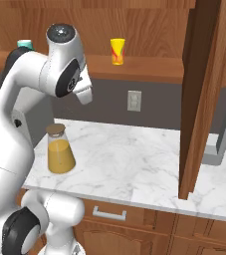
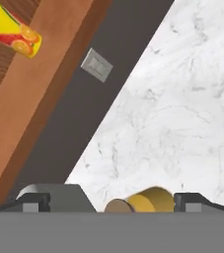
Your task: There is a tray on the dining counter. Grab the cup, mug, and pitcher and place them on the tray. The pitcher may be placed next to the tray if it cannot fit the tray.
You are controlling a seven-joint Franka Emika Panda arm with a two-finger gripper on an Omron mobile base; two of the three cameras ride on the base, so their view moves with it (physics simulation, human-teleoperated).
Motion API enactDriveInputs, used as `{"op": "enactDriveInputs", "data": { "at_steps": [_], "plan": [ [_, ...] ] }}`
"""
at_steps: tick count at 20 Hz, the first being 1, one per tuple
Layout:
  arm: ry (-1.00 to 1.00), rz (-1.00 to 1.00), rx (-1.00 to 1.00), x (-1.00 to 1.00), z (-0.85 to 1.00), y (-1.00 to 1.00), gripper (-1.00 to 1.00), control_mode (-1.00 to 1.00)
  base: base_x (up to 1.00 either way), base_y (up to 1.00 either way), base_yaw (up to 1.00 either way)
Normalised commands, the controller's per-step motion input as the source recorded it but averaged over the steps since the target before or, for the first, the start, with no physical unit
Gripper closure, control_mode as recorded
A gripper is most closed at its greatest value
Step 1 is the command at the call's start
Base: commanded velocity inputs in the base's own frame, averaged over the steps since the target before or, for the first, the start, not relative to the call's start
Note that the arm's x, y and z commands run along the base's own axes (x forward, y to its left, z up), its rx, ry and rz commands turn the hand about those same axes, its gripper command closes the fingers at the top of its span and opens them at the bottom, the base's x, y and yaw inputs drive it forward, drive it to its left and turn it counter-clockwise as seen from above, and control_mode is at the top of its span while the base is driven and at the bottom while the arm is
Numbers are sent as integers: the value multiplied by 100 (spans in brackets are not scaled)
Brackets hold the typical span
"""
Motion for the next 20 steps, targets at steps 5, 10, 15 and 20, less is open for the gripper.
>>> {"op": "enactDriveInputs", "data": {
  "at_steps": [5, 10, 15, 20],
  "plan": [
    [-11, -4, 16, 1, 1, -43, -100, -100, 0, 0, 0],
    [-14, 0, 11, 4, 13, -32, -100, -100, 0, 0, 0],
    [-1, -2, 1, 24, 34, -8, -100, -100, 0, 0, 0],
    [0, 0, 2, 30, 36, -12, -100, -100, 0, 0, 0]
  ]
}}
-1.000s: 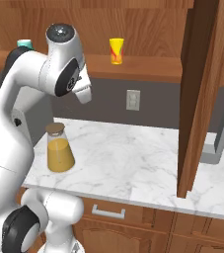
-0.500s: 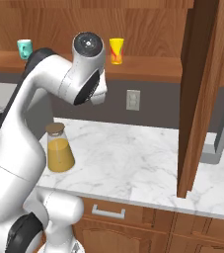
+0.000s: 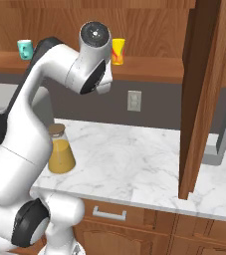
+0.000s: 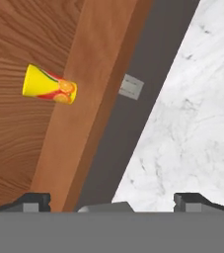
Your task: There is a tray on the dining counter. Grab the cup, mug, and pitcher and place them on the tray. The pitcher may be placed next to the tray if it cannot fit the tray.
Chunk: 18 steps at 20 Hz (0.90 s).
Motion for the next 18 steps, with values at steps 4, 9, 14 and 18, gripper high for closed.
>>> {"op": "enactDriveInputs", "data": {
  "at_steps": [4, 9, 14, 18],
  "plan": [
    [0, 0, 1, 24, 25, -9, -100, -100, 0, 0, 0],
    [0, 0, 0, 25, 8, -7, -100, -100, 0, 0, 0],
    [0, 0, 0, 24, 3, -4, -100, -100, 0, 0, 0],
    [0, 0, 0, 34, 0, 0, -100, -100, 0, 0, 0]
  ]
}}
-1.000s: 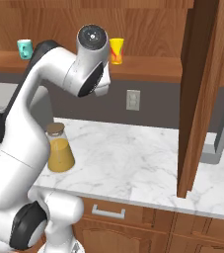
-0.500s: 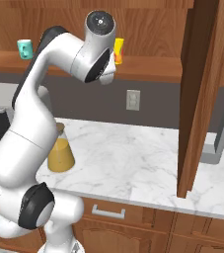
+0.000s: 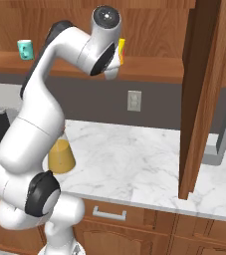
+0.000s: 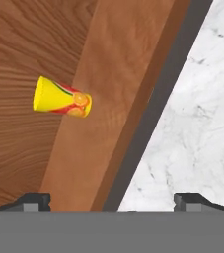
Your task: There is a tray on the dining counter. Grab the cup, mug, and pitcher and place them on the tray. The pitcher may be placed next to the tray if it cannot fit the tray.
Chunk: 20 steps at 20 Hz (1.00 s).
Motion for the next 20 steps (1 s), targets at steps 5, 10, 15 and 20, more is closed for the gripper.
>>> {"op": "enactDriveInputs", "data": {
  "at_steps": [5, 10, 15, 20],
  "plan": [
    [-2, -1, 0, 35, 0, 0, -100, -100, 0, 0, 0],
    [-6, -12, 4, 26, -5, 0, -100, -100, 0, 0, 0],
    [-7, -17, 6, 20, -6, 1, -100, -100, 0, 0, 0],
    [-8, -3, 11, 13, 0, 1, -100, -100, 0, 0, 0]
  ]
}}
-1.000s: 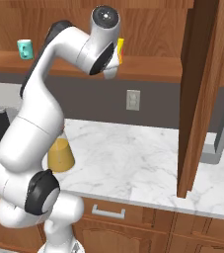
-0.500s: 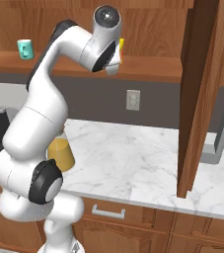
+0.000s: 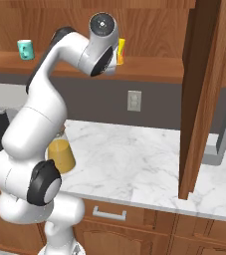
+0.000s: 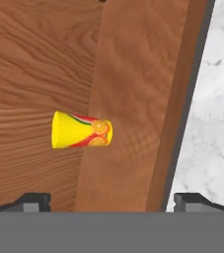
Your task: There is a tray on the dining counter. Grab the cup, mug, and pitcher and place them on the tray. The pitcher may be placed next to the tray if it cannot fit the tray.
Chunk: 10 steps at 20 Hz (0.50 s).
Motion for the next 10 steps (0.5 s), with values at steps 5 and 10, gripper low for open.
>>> {"op": "enactDriveInputs", "data": {
  "at_steps": [5, 10],
  "plan": [
    [-1, 0, 6, 19, 0, 0, -100, -100, 0, 0, 0],
    [0, 0, 2, 18, 0, 0, -100, -100, 0, 0, 0]
  ]
}}
